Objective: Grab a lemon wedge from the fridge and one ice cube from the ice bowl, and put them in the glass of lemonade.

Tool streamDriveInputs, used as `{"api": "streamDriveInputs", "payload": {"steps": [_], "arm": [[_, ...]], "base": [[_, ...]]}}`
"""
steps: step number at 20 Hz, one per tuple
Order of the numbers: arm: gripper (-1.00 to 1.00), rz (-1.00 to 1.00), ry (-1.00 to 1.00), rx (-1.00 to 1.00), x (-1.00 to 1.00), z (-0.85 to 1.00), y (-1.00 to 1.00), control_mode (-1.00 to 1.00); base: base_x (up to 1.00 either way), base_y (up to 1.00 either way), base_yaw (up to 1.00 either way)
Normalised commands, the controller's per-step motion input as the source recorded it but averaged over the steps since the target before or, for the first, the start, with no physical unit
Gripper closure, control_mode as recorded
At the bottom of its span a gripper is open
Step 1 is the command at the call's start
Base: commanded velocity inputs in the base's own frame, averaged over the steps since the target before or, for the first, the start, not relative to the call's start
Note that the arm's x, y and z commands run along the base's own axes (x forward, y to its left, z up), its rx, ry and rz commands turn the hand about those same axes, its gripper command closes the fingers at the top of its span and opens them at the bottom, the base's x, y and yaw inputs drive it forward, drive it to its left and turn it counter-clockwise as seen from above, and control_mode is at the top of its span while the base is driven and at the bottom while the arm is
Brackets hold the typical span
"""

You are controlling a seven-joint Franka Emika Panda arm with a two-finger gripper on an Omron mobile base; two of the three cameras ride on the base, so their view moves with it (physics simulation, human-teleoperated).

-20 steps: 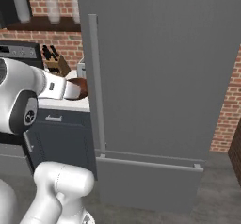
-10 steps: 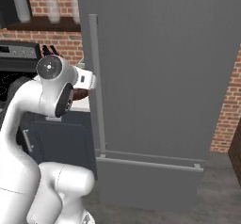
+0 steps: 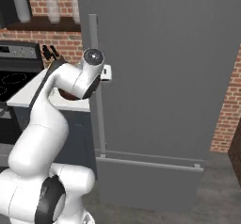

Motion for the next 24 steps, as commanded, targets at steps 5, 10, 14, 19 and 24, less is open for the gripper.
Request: {"api": "streamDriveInputs", "payload": {"steps": [5, 10, 14, 19, 24], "arm": [[-1.00, 0.04, 0.43, -0.21, 0.50, -0.06, 0.27, -1.00], [-1.00, -0.01, 0.02, -0.08, 0.00, -0.67, 0.06, -1.00], [-1.00, -0.13, -0.12, -0.11, 0.00, -0.55, 0.00, -1.00], [-1.00, -0.23, -0.25, -0.15, 0.00, -0.07, 0.00, -1.00], [-1.00, -0.24, -0.09, -0.05, 0.16, 0.00, 0.00, -1.00]], "base": [[0.00, 0.00, 0.00], [0.00, 0.00, 0.00], [0.00, 0.00, 0.00], [0.00, 0.00, 0.00], [0.00, 0.00, 0.00]]}}
